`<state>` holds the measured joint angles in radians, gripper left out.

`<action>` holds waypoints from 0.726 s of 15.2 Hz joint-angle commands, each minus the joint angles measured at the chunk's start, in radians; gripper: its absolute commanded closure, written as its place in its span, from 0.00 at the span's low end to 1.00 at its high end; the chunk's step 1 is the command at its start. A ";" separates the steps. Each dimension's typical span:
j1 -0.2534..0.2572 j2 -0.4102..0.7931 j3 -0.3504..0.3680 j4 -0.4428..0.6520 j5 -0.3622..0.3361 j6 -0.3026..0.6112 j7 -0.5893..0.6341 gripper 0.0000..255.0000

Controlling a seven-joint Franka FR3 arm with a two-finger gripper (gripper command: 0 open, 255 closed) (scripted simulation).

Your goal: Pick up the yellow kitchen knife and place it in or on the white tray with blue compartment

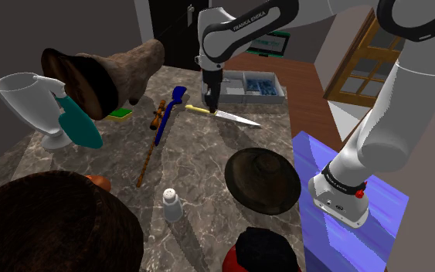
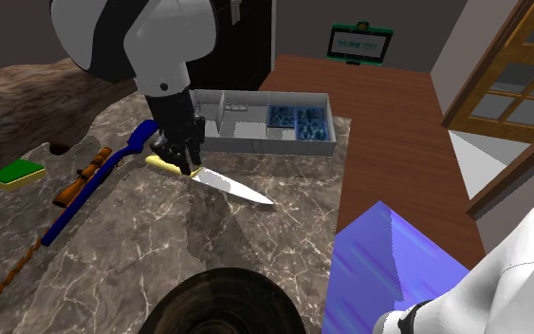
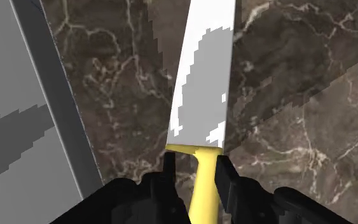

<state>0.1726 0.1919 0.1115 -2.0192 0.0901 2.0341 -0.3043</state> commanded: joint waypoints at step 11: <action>0.001 -0.009 0.005 0.010 0.005 -0.044 -0.003 0.00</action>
<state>0.1732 0.1833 0.1166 -2.0088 0.0952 1.9901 -0.3077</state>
